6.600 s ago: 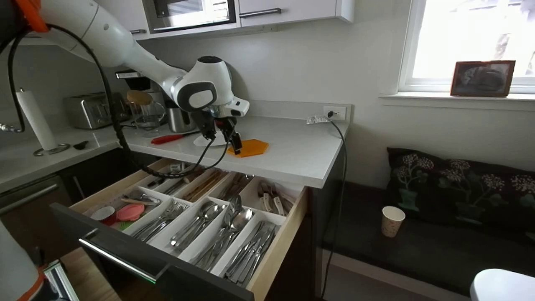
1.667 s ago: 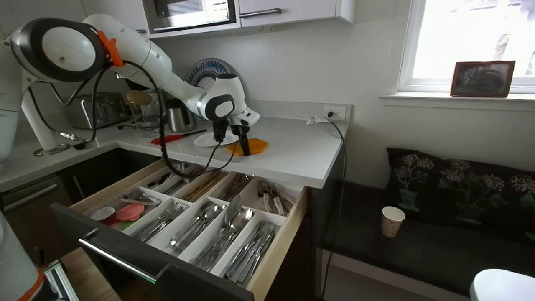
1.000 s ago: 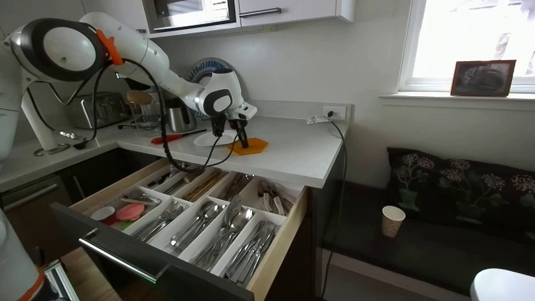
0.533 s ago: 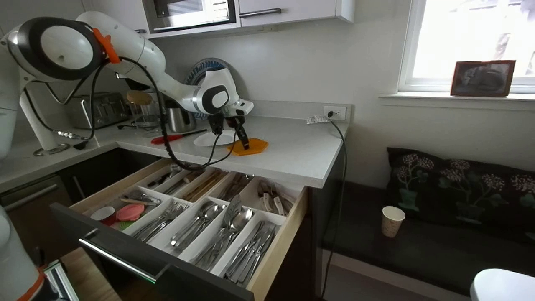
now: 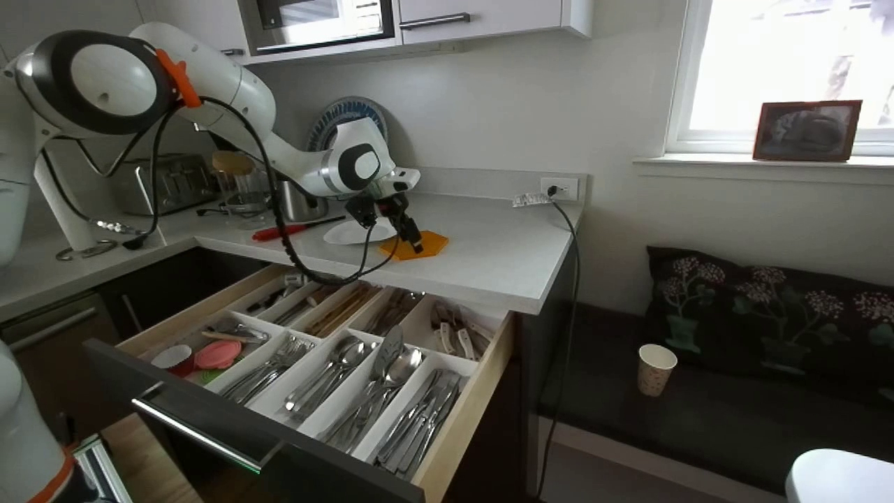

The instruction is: Move the orange mat from the counter to the drawer

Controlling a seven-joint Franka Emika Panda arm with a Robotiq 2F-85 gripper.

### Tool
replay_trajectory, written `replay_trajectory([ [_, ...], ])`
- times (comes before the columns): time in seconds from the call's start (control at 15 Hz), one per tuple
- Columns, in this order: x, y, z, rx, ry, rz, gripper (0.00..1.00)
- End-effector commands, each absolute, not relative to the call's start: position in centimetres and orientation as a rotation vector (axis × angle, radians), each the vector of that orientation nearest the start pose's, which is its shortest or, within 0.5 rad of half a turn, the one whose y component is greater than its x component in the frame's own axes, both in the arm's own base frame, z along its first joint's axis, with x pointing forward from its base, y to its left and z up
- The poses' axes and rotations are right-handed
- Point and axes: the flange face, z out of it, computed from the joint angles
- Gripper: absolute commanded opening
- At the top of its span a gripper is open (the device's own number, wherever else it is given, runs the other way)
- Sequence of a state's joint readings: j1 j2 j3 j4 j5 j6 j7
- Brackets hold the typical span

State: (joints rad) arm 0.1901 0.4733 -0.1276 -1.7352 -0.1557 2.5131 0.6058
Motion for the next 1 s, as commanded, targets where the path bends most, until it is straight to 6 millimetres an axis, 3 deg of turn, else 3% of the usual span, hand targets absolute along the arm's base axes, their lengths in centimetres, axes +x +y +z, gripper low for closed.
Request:
replay_trajectory([
  [0.0, 68.8, 6.5, 31.8, -3.122, 0.516, -0.590, 1.00],
  [0.33, 69.0, 6.5, 30.8, -3.127, 0.454, -0.620, 0.99],
  [0.47, 68.8, 6.5, 30.7, -3.136, 0.454, -0.603, 0.74],
  [0.93, 68.5, 6.3, 30.9, -3.155, 0.448, -0.581, 0.24],
])
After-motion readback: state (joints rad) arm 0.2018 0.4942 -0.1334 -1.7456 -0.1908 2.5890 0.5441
